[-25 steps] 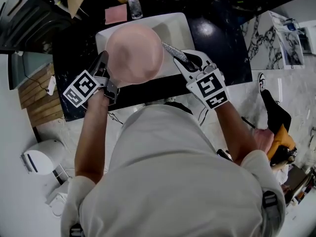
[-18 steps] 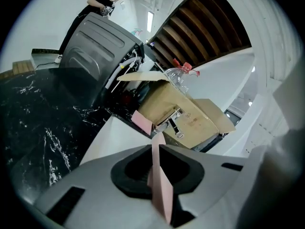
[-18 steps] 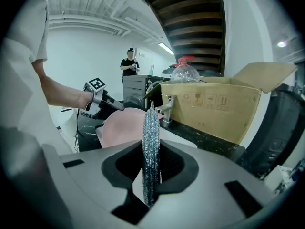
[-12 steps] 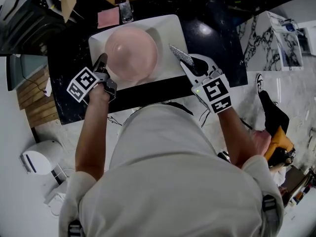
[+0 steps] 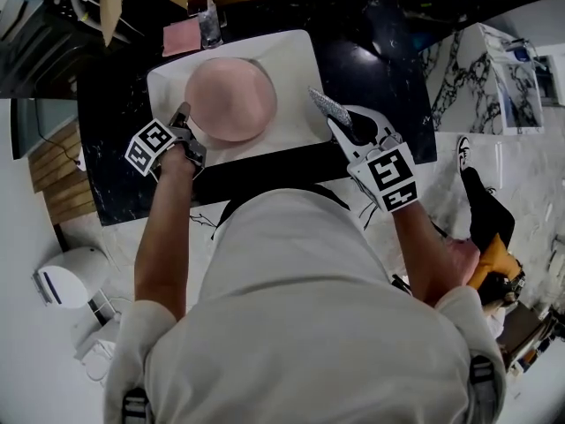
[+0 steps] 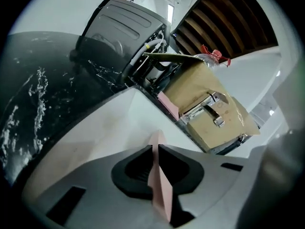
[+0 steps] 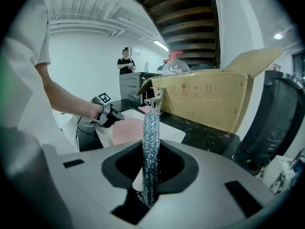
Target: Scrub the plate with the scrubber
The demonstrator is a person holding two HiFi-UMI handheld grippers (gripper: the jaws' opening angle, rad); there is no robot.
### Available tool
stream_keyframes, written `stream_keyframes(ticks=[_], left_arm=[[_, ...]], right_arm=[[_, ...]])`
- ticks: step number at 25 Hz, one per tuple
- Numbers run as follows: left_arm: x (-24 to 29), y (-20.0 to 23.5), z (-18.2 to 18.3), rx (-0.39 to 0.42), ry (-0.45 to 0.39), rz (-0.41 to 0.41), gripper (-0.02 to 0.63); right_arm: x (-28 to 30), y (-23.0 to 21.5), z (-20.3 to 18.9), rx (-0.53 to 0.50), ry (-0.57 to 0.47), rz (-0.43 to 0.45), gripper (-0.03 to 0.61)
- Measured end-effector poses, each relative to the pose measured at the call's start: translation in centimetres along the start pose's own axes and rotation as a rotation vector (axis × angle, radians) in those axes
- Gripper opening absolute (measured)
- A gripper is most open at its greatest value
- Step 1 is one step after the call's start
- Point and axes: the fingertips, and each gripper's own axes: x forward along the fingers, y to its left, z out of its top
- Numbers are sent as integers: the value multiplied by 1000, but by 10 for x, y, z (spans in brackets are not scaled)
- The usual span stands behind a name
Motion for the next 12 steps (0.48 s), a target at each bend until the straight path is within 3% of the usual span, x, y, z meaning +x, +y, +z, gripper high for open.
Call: stream_keyframes(ticks=[12], left_arm=[[30,48,-5,118,32,209,28]], right_arm=[[6,-17,-15,-7,17,53,75]])
